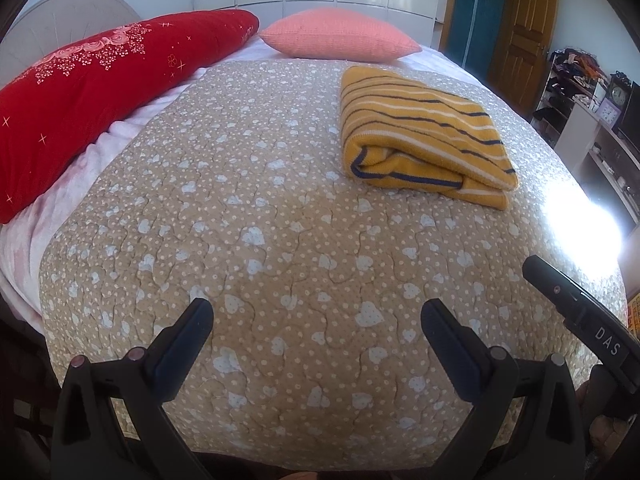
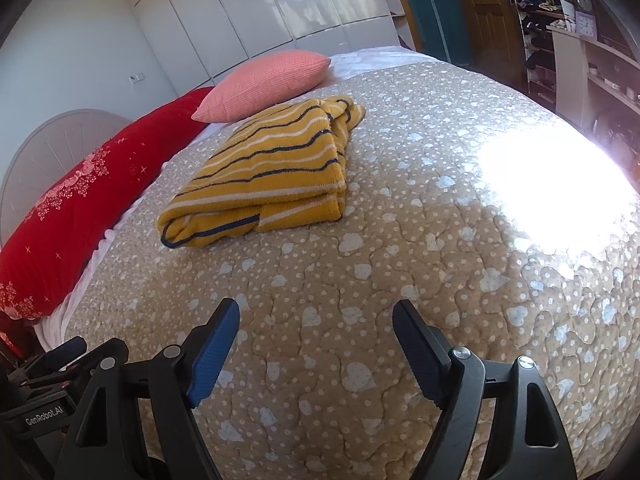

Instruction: Fold small clothes

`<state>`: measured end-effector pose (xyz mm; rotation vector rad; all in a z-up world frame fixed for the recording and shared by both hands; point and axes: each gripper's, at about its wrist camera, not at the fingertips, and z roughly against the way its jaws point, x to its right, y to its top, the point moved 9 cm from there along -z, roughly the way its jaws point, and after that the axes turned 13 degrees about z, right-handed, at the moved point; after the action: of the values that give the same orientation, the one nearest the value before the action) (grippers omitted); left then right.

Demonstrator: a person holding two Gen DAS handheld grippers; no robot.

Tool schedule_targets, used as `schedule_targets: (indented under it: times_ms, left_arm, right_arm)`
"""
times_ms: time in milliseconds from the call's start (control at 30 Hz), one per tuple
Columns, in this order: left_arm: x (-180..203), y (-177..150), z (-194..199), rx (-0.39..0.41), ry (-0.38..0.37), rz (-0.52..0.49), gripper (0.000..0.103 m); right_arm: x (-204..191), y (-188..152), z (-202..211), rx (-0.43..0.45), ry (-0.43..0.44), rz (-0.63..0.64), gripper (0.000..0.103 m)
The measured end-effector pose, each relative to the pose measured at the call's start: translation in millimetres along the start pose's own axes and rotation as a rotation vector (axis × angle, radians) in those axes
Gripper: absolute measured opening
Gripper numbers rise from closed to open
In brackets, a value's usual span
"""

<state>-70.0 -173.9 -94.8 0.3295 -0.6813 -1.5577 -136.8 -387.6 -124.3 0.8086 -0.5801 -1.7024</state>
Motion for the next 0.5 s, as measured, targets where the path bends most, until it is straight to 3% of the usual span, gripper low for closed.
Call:
schedule_targets:
  times_ms: [500]
  left_arm:
    - [-0.9,-6.9,-7.5,-0.034,-0.005,0.008,0.103]
  right_arm:
    - [-2.1,-2.5,-2.1,-0.004,-0.001,0.006,0.084]
